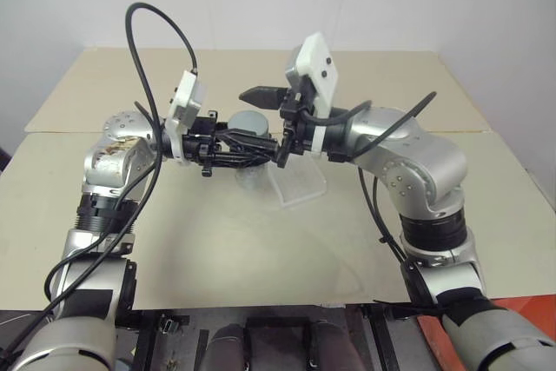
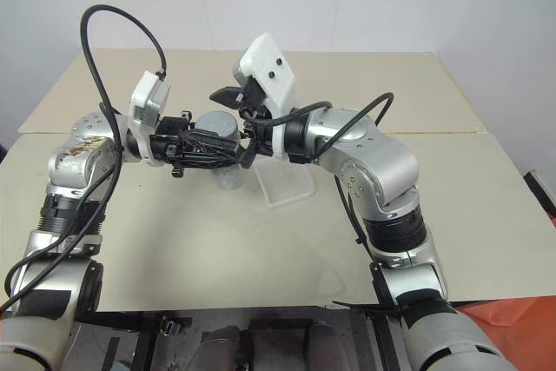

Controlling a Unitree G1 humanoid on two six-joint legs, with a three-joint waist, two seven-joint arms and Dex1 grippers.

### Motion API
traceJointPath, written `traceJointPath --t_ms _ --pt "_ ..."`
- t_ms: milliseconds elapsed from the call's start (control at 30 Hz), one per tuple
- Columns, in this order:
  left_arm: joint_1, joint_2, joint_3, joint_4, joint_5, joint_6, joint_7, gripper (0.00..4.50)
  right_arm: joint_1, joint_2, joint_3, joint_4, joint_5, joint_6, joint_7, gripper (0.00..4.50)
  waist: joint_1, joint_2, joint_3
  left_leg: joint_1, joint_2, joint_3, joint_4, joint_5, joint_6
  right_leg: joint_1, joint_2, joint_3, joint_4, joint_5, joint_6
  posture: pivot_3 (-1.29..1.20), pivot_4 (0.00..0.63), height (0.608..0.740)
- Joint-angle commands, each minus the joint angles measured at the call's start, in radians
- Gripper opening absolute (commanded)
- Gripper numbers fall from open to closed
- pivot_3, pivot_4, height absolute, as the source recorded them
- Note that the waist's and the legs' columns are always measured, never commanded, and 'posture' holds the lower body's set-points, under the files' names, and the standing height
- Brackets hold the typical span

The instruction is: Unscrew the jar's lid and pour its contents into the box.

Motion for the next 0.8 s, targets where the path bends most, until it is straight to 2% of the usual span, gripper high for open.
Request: traceJointPath --t_ms 33,800 --pt "-0.014 0.011 0.024 -0.025 -0.016 -0.001 0.001 2.03 -0.012 -0.004 -0.027 0.004 -0.001 -0.021 -0.004 4.47 0.0 0.0 0.0 0.0 0.0 0.0 0.0 0.0 0.0 0.0 0.0 0.0 0.0 0.0 0.0 0.0 0.15 0.74" --pt "-0.021 0.04 0.038 -0.018 -0.025 -0.008 -0.005 2.03 0.011 -0.213 -0.134 0.083 0.028 -0.05 0.028 4.47 0.001 0.0 0.0 0.0 0.0 0.0 0.0 0.0 0.0 0.0 0.0 0.0 0.0 0.0 0.0 0.0 0.15 0.74"
